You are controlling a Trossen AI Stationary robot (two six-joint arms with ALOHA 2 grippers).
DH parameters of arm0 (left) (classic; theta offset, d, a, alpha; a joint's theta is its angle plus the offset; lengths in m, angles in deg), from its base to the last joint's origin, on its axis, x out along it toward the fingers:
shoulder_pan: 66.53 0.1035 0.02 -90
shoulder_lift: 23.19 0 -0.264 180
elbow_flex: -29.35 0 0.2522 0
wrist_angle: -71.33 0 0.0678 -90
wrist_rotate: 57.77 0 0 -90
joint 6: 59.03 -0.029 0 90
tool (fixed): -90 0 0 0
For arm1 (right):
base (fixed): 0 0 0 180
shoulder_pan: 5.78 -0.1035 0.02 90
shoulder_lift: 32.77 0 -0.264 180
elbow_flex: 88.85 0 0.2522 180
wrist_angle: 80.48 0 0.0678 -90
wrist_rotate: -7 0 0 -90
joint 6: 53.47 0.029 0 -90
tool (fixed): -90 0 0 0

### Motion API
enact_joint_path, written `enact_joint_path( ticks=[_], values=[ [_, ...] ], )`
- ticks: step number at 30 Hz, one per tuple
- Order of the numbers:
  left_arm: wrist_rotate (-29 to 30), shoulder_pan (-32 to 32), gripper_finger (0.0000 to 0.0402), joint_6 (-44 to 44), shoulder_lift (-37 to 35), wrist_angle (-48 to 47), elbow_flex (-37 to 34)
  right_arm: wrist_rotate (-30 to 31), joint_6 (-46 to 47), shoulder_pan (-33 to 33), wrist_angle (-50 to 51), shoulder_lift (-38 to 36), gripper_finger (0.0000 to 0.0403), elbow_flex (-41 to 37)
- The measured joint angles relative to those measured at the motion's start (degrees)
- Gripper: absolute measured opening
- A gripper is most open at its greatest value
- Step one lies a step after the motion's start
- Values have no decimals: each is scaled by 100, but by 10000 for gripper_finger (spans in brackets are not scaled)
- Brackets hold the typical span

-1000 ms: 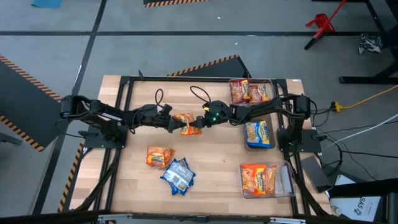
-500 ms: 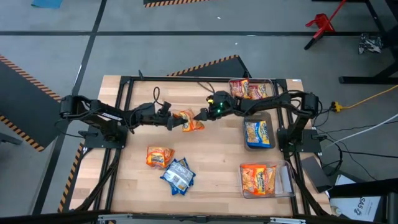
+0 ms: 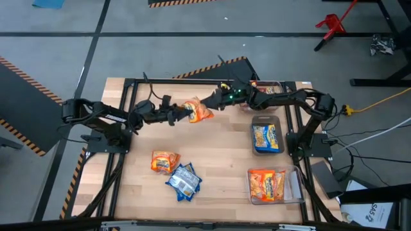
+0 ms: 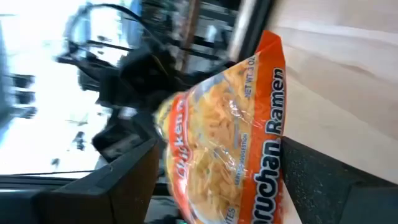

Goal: Sort Maruchan noodles
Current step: Put the orange noodle pack into the bottom transparent bin

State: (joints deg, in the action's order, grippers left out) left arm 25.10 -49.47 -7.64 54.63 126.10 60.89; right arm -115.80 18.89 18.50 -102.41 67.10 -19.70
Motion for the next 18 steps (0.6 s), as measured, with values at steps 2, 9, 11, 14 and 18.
enact_joint_path(
  ticks=[2,9,11,14,18],
  values=[
    [12,43,1,-106,0,166,0,-85,264,28,-193,0,303,0],
    [154,192,0,-250,0,452,0,-353,473,-70,-248,0,303,0],
    [165,211,0,-255,0,461,0,-422,562,-114,-366,0,303,0],
    [164,210,0,-313,2,661,0,-437,752,-162,-434,0,303,0],
    [159,211,0,-377,2,999,0,-381,970,-137,-540,0,303,0]
  ],
)
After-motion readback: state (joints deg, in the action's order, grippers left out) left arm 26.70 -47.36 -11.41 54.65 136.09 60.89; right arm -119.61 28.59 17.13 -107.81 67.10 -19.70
